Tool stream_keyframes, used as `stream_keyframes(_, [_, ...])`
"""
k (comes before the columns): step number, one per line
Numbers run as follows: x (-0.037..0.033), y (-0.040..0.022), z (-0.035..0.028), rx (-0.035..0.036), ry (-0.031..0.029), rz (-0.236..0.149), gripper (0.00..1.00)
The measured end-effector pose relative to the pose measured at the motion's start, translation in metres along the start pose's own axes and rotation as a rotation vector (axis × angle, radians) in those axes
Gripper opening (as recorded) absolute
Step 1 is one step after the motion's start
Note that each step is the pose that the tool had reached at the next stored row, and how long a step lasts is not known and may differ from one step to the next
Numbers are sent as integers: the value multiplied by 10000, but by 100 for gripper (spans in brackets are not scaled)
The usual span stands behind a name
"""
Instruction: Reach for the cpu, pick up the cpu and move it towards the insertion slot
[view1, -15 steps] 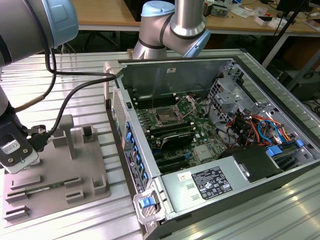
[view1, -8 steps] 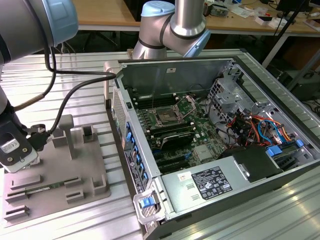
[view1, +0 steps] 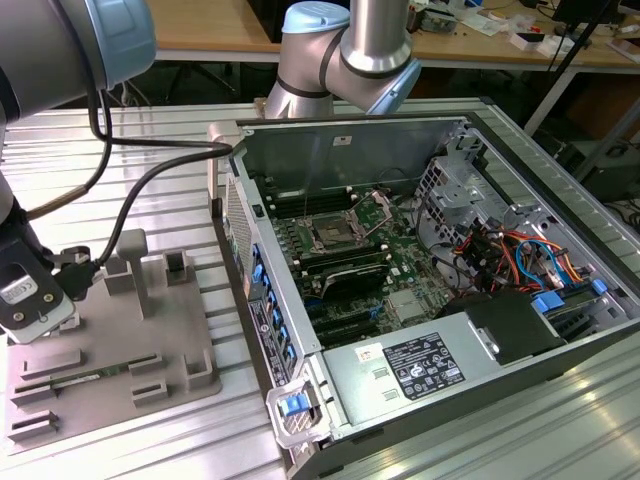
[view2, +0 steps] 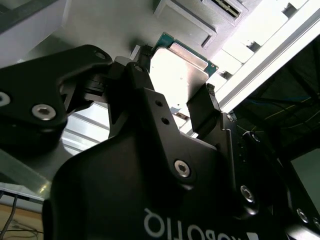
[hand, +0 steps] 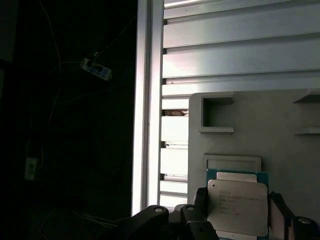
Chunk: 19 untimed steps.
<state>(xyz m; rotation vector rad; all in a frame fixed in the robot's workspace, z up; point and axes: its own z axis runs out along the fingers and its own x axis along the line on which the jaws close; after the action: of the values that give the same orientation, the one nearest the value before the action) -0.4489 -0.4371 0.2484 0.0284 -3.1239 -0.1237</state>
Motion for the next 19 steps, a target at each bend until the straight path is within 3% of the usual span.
stream_keyframes(19, [1, 6, -75, 1, 0, 0, 55])
